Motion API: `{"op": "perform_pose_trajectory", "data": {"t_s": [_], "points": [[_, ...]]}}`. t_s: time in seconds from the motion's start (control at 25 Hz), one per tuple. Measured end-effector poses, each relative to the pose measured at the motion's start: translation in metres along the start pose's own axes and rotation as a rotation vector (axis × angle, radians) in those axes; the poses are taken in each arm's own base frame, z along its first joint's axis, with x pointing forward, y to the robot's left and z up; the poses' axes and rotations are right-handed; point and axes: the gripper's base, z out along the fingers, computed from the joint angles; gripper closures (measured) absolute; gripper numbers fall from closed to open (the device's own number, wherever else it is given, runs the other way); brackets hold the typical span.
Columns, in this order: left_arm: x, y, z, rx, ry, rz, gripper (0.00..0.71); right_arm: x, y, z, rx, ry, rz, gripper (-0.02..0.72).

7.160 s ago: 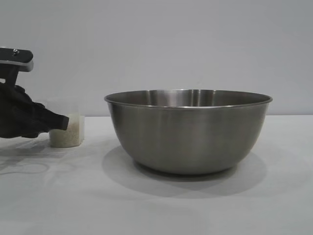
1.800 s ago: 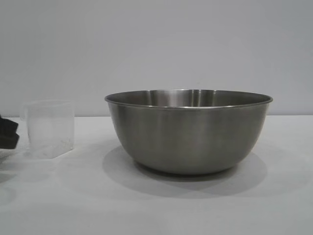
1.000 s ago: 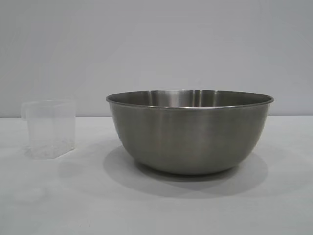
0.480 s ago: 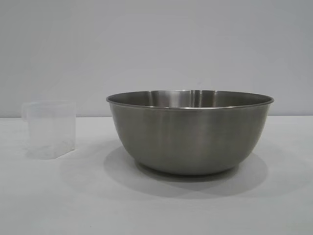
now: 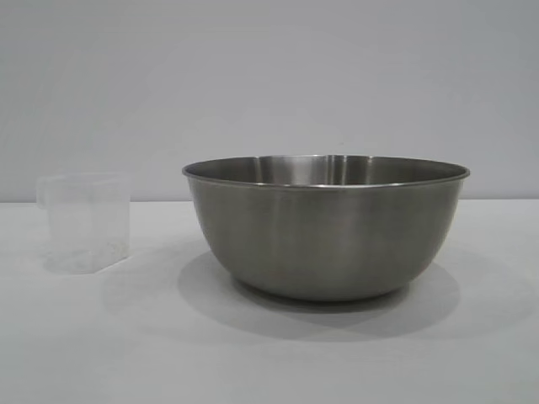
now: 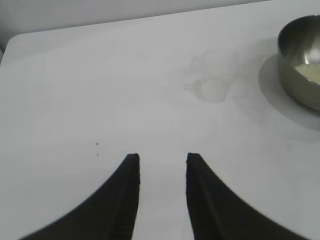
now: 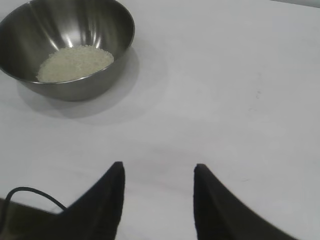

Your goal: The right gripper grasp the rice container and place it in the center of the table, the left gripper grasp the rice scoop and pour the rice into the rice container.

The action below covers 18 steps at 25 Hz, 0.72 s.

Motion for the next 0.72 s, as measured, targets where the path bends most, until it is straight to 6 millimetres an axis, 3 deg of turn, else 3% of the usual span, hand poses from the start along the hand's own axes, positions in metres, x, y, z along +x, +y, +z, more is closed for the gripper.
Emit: {"op": "perform_pose_trajectory", "data": {"t_s": [0.72], "points": [[-0.0005, 0.0000, 0.0005, 0.000, -0.009, 0.000, 0.522, 0.0000, 0.0000, 0.0000, 0.000, 0.000, -0.002, 0.407]]}}
